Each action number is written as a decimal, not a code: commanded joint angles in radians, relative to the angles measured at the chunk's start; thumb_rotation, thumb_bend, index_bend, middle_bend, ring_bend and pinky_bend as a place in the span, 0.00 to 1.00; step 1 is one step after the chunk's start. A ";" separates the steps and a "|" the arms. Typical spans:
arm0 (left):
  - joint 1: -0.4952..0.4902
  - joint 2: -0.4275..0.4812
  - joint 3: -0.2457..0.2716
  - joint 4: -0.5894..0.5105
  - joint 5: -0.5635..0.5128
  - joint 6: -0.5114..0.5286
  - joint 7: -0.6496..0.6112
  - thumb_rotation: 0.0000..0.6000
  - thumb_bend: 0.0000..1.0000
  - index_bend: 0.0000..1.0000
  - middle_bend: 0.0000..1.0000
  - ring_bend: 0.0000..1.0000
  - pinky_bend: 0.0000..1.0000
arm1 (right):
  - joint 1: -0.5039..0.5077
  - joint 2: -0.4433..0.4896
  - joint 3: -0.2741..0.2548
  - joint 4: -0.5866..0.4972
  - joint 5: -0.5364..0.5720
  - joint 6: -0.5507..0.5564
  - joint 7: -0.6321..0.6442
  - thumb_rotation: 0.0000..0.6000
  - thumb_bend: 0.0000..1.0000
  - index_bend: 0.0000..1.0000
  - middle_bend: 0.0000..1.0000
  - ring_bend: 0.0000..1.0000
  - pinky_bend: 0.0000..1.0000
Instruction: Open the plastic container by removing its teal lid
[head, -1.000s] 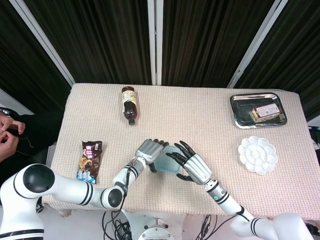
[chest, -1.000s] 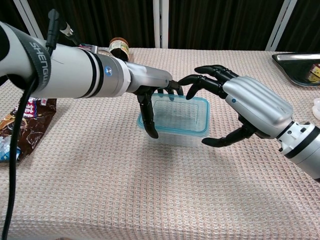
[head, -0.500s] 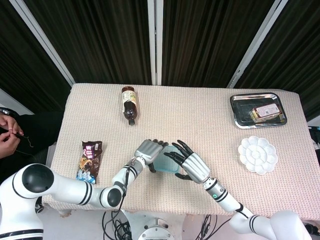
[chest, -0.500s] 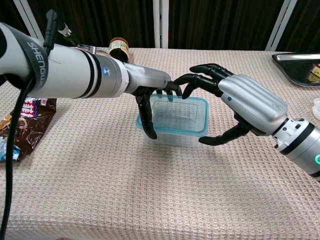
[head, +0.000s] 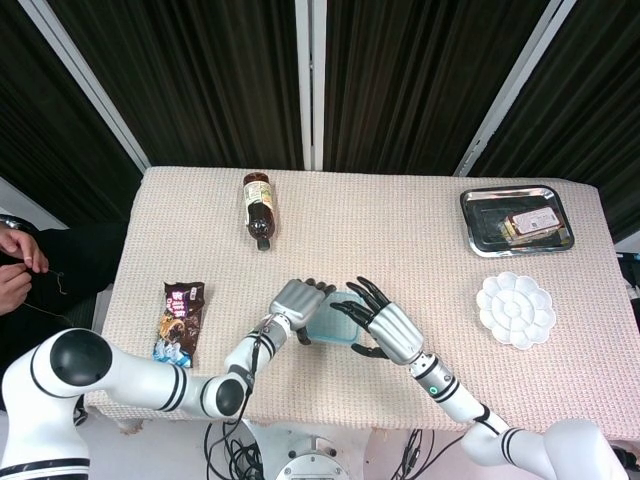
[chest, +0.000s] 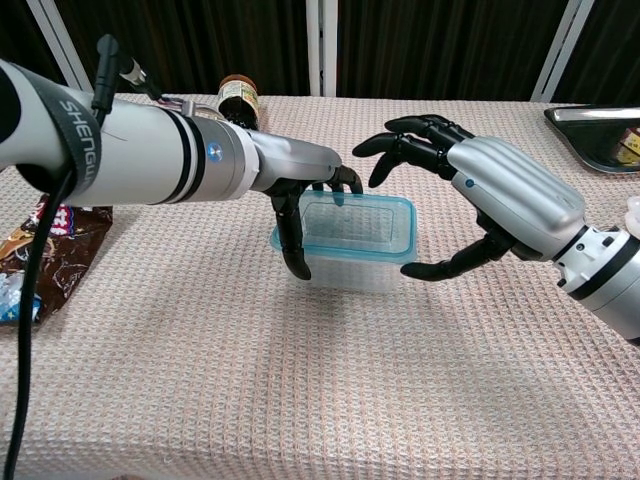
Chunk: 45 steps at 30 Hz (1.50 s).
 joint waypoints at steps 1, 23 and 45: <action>0.002 -0.003 0.000 0.002 0.003 0.002 0.000 1.00 0.05 0.16 0.24 0.13 0.29 | -0.001 0.003 -0.001 -0.004 0.003 0.000 0.003 1.00 0.03 0.18 0.30 0.06 0.00; 0.018 -0.021 -0.004 0.026 0.022 0.004 0.003 1.00 0.05 0.16 0.24 0.13 0.29 | 0.001 0.002 0.011 -0.011 0.017 0.014 0.012 1.00 0.06 0.21 0.32 0.08 0.00; 0.033 0.002 -0.017 0.005 0.038 -0.021 -0.012 1.00 0.05 0.12 0.21 0.13 0.29 | 0.011 0.000 0.019 -0.021 0.020 0.008 -0.012 1.00 0.32 0.37 0.40 0.13 0.07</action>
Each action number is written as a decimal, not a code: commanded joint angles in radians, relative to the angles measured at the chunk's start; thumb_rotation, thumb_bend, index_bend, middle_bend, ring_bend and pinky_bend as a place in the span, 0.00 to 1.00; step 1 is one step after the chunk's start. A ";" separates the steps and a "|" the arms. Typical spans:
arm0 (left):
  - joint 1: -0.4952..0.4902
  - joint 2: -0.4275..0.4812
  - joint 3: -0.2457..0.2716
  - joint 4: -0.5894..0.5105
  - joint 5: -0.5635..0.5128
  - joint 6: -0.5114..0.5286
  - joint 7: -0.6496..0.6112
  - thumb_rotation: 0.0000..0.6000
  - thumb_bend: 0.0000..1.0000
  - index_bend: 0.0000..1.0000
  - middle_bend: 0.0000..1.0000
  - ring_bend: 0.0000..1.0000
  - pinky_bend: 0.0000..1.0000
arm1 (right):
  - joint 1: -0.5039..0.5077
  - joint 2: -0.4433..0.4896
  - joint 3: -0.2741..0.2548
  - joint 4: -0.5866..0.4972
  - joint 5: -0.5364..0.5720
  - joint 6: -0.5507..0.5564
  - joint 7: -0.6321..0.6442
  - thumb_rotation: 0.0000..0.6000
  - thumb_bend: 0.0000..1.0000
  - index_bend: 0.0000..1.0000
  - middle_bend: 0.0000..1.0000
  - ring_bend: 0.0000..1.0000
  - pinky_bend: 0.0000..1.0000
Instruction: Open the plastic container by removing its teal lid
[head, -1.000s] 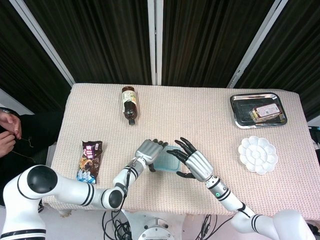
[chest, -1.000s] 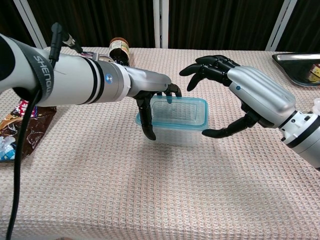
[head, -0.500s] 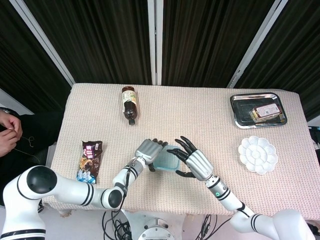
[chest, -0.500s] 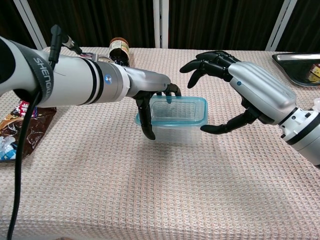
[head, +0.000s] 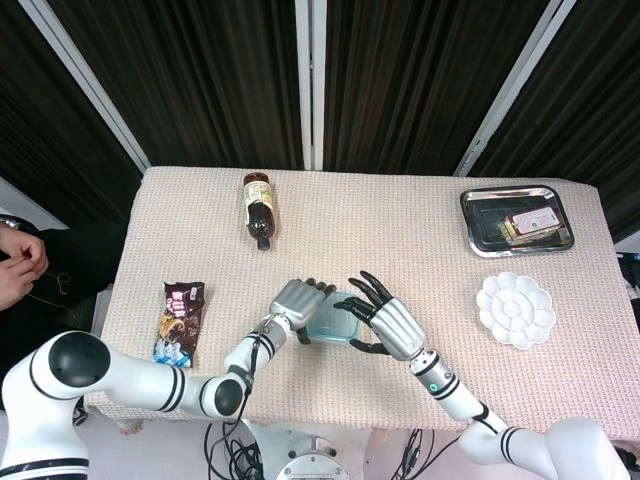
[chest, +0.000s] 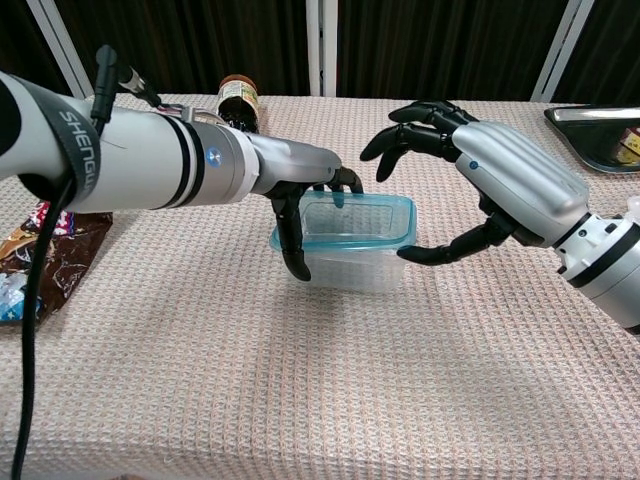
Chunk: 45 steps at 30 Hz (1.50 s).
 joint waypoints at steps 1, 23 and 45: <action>0.002 0.010 -0.003 -0.010 0.002 -0.004 -0.006 1.00 0.05 0.11 0.21 0.13 0.29 | 0.002 -0.005 0.004 0.005 -0.003 0.008 0.001 1.00 0.33 0.38 0.40 0.14 0.08; 0.024 0.049 0.003 -0.063 0.045 -0.006 -0.065 1.00 0.05 0.01 0.08 0.02 0.13 | 0.024 -0.021 0.014 0.005 -0.005 0.012 -0.001 1.00 0.63 0.65 0.46 0.26 0.19; 0.126 0.148 0.049 -0.060 0.128 0.058 -0.118 1.00 0.05 0.00 0.00 0.00 0.05 | -0.009 0.062 0.074 0.075 0.013 0.164 -0.003 1.00 0.63 0.82 0.47 0.26 0.19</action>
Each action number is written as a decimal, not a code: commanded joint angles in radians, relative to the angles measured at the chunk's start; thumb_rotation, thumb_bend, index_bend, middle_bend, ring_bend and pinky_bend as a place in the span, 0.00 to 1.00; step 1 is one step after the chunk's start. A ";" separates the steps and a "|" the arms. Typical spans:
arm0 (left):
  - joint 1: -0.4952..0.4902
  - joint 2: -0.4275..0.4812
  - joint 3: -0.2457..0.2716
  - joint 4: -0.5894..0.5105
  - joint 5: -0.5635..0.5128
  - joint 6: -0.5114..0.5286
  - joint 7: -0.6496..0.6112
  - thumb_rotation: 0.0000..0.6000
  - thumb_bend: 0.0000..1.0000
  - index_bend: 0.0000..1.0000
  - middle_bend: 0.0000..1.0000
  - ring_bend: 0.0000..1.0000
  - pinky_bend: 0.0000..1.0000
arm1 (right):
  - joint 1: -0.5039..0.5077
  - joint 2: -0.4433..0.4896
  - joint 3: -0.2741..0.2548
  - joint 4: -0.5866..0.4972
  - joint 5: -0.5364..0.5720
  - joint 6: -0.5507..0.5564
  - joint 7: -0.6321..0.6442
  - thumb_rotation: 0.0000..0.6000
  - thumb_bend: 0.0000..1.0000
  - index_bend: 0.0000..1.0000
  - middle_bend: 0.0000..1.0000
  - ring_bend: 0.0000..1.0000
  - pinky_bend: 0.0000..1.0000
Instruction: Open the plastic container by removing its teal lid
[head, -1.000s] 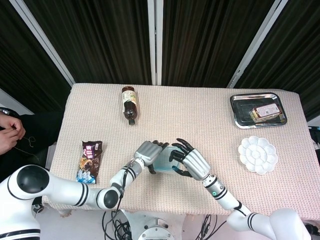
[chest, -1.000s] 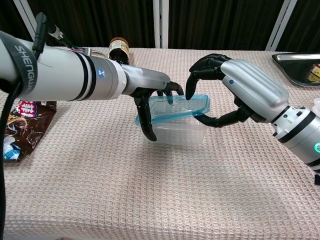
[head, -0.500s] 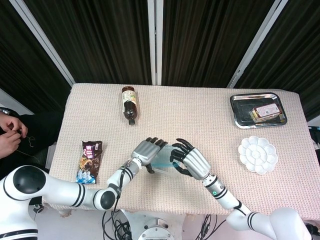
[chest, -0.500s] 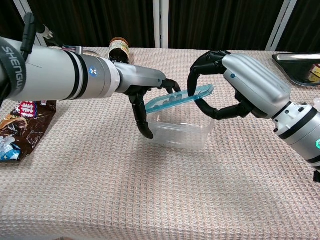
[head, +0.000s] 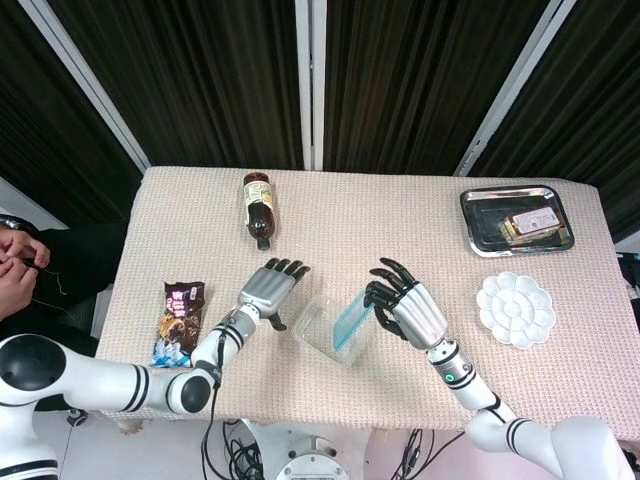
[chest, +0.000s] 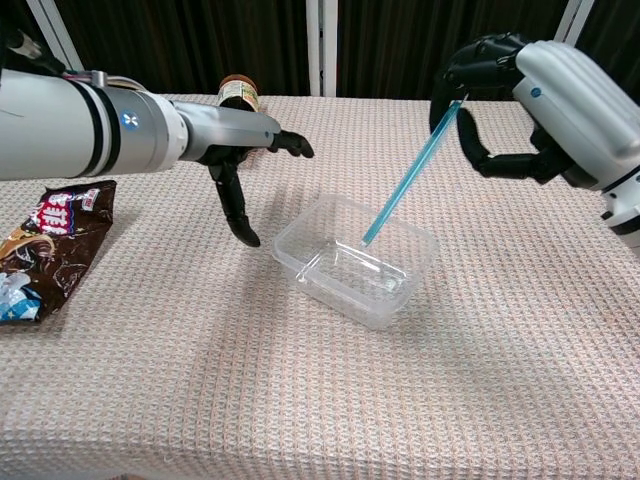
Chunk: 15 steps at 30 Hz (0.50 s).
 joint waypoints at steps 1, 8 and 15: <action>0.023 0.025 0.011 -0.002 0.014 0.017 -0.011 1.00 0.05 0.00 0.00 0.00 0.05 | -0.015 0.037 0.013 0.010 0.026 0.001 -0.003 1.00 0.63 0.82 0.47 0.26 0.20; 0.106 0.102 0.029 -0.029 0.083 0.054 -0.070 1.00 0.05 0.00 0.00 0.00 0.05 | -0.042 0.060 0.068 0.101 0.129 -0.037 0.065 1.00 0.63 0.82 0.47 0.26 0.20; 0.203 0.163 0.029 -0.049 0.172 0.088 -0.163 1.00 0.05 0.00 0.00 0.00 0.05 | -0.032 0.039 0.122 0.197 0.221 -0.127 0.143 1.00 0.63 0.82 0.47 0.26 0.20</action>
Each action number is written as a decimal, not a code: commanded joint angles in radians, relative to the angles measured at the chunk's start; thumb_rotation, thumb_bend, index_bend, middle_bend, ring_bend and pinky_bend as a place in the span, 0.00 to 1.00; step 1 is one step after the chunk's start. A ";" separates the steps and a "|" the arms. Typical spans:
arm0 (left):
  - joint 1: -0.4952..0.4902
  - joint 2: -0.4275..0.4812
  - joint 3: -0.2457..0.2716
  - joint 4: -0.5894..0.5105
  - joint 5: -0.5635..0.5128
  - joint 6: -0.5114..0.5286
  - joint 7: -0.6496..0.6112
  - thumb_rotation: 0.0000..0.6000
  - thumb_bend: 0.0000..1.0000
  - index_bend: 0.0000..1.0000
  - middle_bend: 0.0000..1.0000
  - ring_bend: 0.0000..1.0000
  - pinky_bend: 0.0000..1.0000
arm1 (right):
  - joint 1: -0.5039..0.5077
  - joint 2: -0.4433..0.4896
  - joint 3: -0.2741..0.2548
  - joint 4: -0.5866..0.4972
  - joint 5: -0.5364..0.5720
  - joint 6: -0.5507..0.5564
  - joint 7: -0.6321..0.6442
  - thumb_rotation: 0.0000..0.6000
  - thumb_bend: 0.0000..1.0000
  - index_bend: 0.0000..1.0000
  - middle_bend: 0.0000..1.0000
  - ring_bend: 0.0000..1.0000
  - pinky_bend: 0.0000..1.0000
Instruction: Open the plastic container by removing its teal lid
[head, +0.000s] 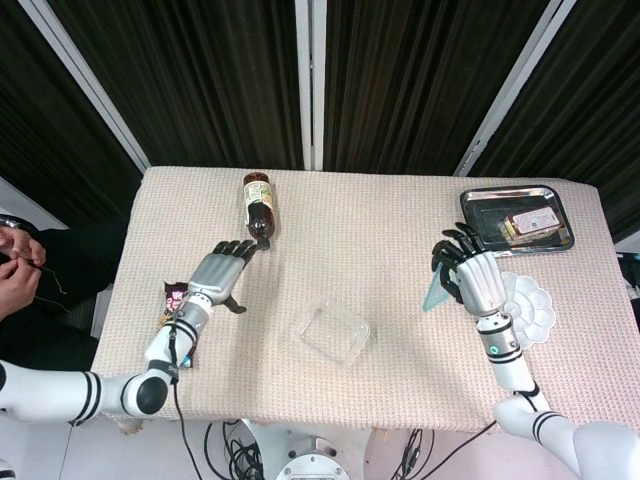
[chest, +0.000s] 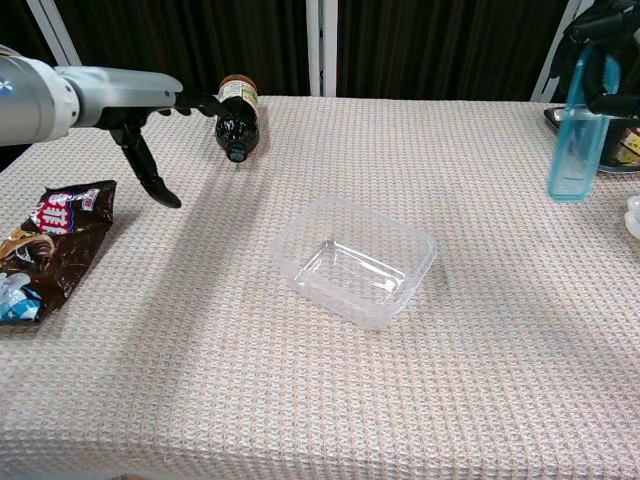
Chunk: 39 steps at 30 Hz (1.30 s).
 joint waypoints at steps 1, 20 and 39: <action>0.043 0.029 0.006 -0.008 0.041 0.019 -0.036 1.00 0.05 0.00 0.00 0.00 0.05 | 0.010 -0.012 0.025 0.042 0.041 -0.067 0.030 1.00 0.63 0.81 0.47 0.26 0.20; 0.305 0.220 0.033 -0.027 0.209 0.167 -0.178 1.00 0.05 0.00 0.00 0.00 0.05 | 0.032 0.288 0.113 -0.397 0.275 -0.466 -0.199 1.00 0.37 0.00 0.00 0.00 0.00; 0.718 0.269 0.148 0.008 0.692 0.602 -0.334 1.00 0.05 0.01 0.02 0.00 0.02 | -0.379 0.762 -0.100 -0.931 0.134 -0.122 -0.152 1.00 0.22 0.00 0.05 0.00 0.00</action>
